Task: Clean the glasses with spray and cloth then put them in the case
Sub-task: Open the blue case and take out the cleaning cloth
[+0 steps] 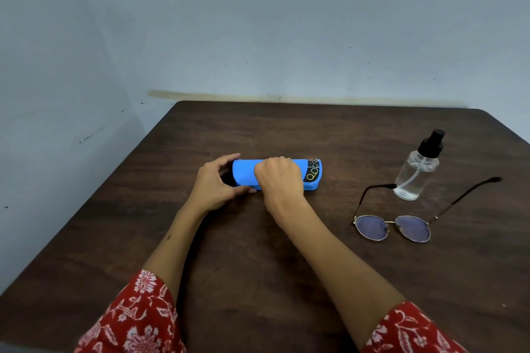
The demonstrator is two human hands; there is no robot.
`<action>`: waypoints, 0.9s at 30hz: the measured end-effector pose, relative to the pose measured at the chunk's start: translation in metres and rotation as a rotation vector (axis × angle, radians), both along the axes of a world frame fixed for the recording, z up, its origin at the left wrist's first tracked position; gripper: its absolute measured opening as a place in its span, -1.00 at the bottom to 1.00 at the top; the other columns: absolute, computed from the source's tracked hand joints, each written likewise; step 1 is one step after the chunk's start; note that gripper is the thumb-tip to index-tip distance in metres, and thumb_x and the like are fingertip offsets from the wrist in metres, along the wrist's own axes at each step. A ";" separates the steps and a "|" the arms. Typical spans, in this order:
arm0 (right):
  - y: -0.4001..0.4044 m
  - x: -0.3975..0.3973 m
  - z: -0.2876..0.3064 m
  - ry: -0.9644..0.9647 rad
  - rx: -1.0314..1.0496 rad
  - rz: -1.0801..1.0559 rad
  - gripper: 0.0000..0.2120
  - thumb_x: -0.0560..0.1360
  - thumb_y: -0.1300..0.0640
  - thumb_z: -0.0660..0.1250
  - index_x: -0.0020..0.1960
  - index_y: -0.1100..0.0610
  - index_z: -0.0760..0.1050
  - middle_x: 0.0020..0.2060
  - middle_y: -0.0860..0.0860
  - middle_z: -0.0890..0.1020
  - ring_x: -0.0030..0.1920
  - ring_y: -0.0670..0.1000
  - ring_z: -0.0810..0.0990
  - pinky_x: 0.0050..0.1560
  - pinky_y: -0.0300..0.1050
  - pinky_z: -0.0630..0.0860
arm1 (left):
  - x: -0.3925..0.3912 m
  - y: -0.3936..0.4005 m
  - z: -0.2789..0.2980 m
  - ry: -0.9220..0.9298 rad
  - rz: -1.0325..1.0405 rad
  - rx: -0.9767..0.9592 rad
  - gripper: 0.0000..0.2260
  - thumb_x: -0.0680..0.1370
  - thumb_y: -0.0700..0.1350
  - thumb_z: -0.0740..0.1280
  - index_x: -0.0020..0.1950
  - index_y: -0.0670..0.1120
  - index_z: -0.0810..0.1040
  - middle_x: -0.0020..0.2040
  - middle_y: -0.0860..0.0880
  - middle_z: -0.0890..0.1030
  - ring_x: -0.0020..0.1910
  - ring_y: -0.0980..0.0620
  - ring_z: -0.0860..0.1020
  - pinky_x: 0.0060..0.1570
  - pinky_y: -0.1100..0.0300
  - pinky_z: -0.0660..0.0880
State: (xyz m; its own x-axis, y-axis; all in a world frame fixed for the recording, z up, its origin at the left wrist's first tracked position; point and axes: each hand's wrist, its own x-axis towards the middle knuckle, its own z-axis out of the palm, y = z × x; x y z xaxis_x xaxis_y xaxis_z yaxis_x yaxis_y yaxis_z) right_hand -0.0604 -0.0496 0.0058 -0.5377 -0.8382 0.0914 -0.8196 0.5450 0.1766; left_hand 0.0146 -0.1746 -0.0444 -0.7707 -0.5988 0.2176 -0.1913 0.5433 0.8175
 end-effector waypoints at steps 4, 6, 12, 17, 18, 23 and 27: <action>-0.009 -0.001 -0.008 0.040 0.066 -0.017 -0.55 0.48 0.03 0.36 0.24 0.30 0.44 0.14 0.32 0.56 0.21 0.33 0.49 0.24 0.14 0.45 | 0.000 0.000 -0.001 -0.005 0.011 0.012 -0.23 0.18 -0.12 0.62 0.35 -0.09 0.45 0.25 -0.06 0.56 0.19 0.10 0.53 0.22 0.14 0.47; -0.011 -0.004 -0.009 0.028 0.069 -0.004 -0.55 0.48 0.06 0.36 0.25 0.31 0.43 0.15 0.32 0.55 0.22 0.34 0.48 0.26 0.17 0.42 | 0.000 0.000 -0.001 0.000 0.014 0.019 -0.21 0.17 -0.11 0.63 0.36 -0.10 0.44 0.25 -0.06 0.57 0.20 0.10 0.53 0.24 0.11 0.47; -0.007 -0.004 0.000 0.004 0.033 0.050 -0.67 0.46 0.13 0.37 0.17 0.26 0.47 0.01 0.20 0.60 0.13 0.25 0.55 0.18 0.11 0.47 | 0.000 -0.001 -0.002 -0.016 0.007 0.011 -0.19 0.20 -0.12 0.62 0.40 -0.09 0.39 0.30 -0.07 0.53 0.26 0.08 0.49 0.29 0.07 0.43; 0.001 -0.017 0.018 0.017 -0.111 0.044 -0.77 0.40 0.17 0.40 -0.23 0.13 0.33 -0.41 -0.02 0.26 -0.32 0.03 0.33 -0.27 -0.09 0.26 | -0.001 -0.003 -0.002 -0.024 -0.021 0.033 -0.12 0.16 -0.11 0.64 0.42 -0.07 0.35 0.30 0.00 0.53 0.21 0.20 0.48 0.23 0.23 0.42; 0.000 -0.020 0.019 0.015 -0.133 0.030 -0.69 0.40 0.19 0.38 -0.32 0.13 0.24 -0.42 -0.02 0.24 -0.34 0.03 0.31 -0.28 -0.08 0.24 | -0.001 -0.003 -0.002 -0.021 -0.031 0.045 -0.12 0.16 -0.12 0.64 0.42 -0.07 0.35 0.30 0.01 0.53 0.20 0.21 0.48 0.22 0.26 0.42; -0.009 -0.040 0.028 -0.073 -0.279 -0.041 -0.67 0.40 0.21 0.26 -0.40 0.09 0.13 -0.45 -0.02 0.26 -0.35 0.09 0.32 -0.25 -0.08 0.23 | 0.000 -0.006 0.000 -0.019 -0.053 0.084 -0.08 0.15 -0.15 0.65 0.45 -0.08 0.31 0.22 0.17 0.47 0.19 0.26 0.44 0.20 0.33 0.39; -0.021 -0.052 0.032 -0.168 -0.296 -0.092 -0.72 0.46 0.17 0.20 -0.38 0.10 0.18 -0.43 -0.01 0.29 -0.31 0.10 0.36 -0.22 -0.07 0.25 | 0.002 -0.010 0.000 -0.049 -0.058 0.087 -0.08 0.17 -0.14 0.64 0.46 -0.06 0.29 0.34 0.04 0.48 0.22 0.25 0.37 0.25 0.28 0.33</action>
